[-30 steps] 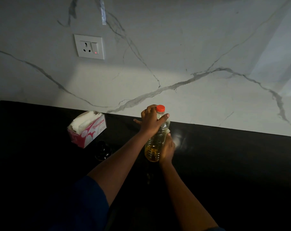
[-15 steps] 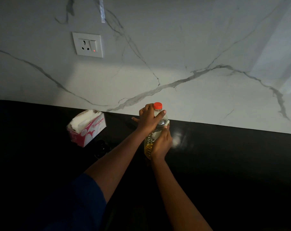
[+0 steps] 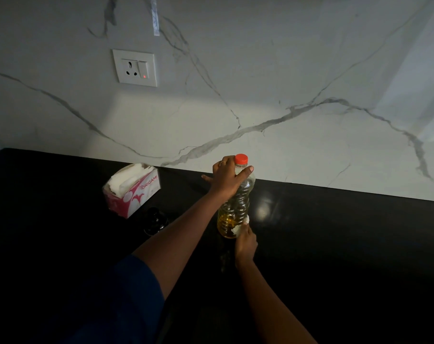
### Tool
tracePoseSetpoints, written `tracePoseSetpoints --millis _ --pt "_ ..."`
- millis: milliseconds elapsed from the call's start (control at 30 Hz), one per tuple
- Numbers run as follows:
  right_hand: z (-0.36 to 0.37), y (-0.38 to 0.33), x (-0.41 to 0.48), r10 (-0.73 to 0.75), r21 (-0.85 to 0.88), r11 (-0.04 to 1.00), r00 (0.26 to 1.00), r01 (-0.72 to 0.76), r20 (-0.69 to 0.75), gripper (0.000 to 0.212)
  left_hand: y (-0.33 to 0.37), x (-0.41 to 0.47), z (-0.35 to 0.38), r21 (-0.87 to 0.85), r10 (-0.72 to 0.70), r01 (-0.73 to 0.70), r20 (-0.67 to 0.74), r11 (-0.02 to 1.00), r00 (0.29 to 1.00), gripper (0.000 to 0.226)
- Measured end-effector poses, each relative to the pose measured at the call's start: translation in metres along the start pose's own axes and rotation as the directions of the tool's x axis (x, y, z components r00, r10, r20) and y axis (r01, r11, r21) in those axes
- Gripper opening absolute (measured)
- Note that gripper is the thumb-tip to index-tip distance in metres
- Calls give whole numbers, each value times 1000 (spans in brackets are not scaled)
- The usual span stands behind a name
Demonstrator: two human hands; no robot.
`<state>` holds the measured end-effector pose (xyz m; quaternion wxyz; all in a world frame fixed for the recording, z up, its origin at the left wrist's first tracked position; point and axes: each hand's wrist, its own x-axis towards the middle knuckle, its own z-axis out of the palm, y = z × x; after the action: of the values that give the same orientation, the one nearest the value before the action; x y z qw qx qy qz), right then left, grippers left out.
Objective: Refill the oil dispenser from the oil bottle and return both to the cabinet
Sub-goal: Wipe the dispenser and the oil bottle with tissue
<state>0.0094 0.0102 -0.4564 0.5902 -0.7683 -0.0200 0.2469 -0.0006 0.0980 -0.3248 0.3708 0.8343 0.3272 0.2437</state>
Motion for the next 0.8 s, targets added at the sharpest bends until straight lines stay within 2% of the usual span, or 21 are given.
tracePoseSetpoints --millis 100,267,333,433,500,533,600,667,800 --pt "3 -12 -3 110 126 986 994 -108 -7 40 0 0 1 -4 1 -1 -4 1000 1000 53" --pt "12 -22 -5 23 308 951 999 -12 -34 40 0 0 0 9 -9 9 -3 1000 1000 55" --pt "12 -21 -9 10 285 959 999 -1 -31 42 1 0 0 10 -11 11 0 1000 1000 55" --pt "7 -18 -5 127 209 970 992 -125 2 43 2 -1 0 11 -6 6 4 1000 1000 56" --pt "2 -22 -3 240 252 936 969 -246 58 40 1 -1 0 8 -7 7 8 1000 1000 56" --pt "0 -25 -2 244 285 924 967 -253 70 37 1 0 1 6 -5 5 7 1000 1000 56" --pt "2 -32 -3 178 355 917 983 -182 43 36 1 0 1 1 -4 4 -1 1000 1000 55" --pt "7 -44 -12 65 393 918 997 -45 -39 39 1 0 1 -12 -3 3 -4 1000 1000 52" --pt "5 -82 -32 -210 451 859 970 241 -120 36 -1 0 0 -22 9 -9 -4 1000 1000 48"
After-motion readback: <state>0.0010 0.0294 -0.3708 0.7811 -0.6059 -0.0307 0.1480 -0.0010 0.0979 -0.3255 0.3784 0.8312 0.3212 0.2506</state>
